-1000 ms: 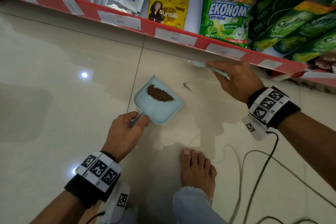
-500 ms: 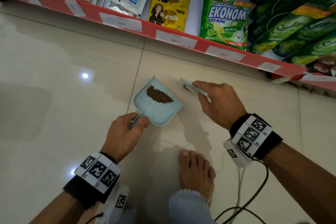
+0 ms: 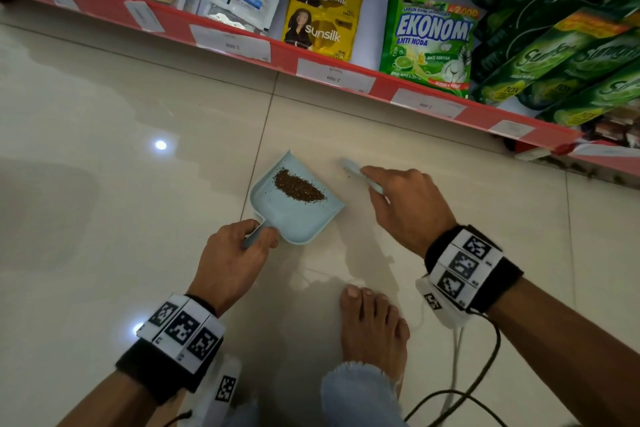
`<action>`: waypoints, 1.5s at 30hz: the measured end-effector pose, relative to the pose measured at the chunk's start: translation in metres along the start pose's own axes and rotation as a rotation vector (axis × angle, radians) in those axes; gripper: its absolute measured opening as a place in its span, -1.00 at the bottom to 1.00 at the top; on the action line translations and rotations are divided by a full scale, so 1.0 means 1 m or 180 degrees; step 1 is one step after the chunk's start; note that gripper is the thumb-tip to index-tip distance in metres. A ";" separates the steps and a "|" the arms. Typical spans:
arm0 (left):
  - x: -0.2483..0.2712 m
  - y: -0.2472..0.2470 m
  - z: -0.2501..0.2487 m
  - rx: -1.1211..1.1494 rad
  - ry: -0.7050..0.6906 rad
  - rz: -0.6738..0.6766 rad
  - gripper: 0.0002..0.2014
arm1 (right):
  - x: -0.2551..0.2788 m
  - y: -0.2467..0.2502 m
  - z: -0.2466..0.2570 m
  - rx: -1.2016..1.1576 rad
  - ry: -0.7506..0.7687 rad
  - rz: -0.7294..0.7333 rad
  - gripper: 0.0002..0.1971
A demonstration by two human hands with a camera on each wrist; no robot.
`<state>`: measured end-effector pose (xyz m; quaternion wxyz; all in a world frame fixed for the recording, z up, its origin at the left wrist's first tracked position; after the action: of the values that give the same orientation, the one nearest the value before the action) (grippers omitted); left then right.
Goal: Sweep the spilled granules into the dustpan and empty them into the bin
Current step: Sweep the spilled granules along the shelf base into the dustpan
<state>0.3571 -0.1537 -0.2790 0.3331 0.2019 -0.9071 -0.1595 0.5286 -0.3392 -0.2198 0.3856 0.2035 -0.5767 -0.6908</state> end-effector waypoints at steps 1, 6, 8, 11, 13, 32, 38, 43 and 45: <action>0.000 0.000 0.001 -0.0026 -0.0002 -0.0006 -0.71 | -0.003 0.005 -0.002 0.0075 -0.0011 -0.0073 -0.67; 0.000 -0.001 0.005 -0.0168 -0.0024 -0.0010 -0.72 | -0.033 0.027 -0.027 0.0314 -0.0122 -0.0511 -0.62; 0.001 -0.001 0.004 -0.0156 0.0003 -0.0002 -0.72 | -0.044 0.022 -0.031 0.0181 0.0043 -0.0413 -0.58; 0.003 0.000 0.003 -0.0108 0.0068 0.0008 -0.66 | -0.048 0.008 -0.031 -0.0273 0.0461 0.0043 -0.55; 0.002 0.001 0.005 -0.0111 0.0114 0.0002 -0.64 | -0.040 0.003 -0.035 -0.0416 0.0655 0.0255 -0.56; -0.005 -0.017 -0.002 -0.0148 0.0028 0.0181 -0.62 | -0.004 0.023 -0.064 0.0027 -0.0027 -0.0546 -0.62; -0.007 -0.025 -0.009 -0.0201 -0.0032 0.0238 -0.58 | 0.011 0.003 -0.038 -0.0041 0.0174 -0.0013 -0.58; -0.009 -0.032 -0.014 -0.0219 0.0005 0.0387 -0.50 | 0.023 0.003 -0.028 -0.0237 0.0185 -0.0430 -0.59; -0.011 -0.034 -0.017 -0.0267 0.0011 0.0407 -0.50 | 0.024 0.008 -0.029 -0.0238 0.0130 -0.0672 -0.60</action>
<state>0.3847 -0.1806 -0.2866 0.3523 0.1297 -0.9101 -0.1754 0.5375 -0.3767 -0.2158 0.3297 0.2626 -0.5180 -0.7443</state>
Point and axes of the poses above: each hand's wrist, its own x-axis away from the middle knuckle, its own y-axis out of the back of the hand, z = x × y, the point moved 4 cm from there along -x, towards the middle knuckle, and after that the axes turned 6 degrees about y, right-handed, at the moved point
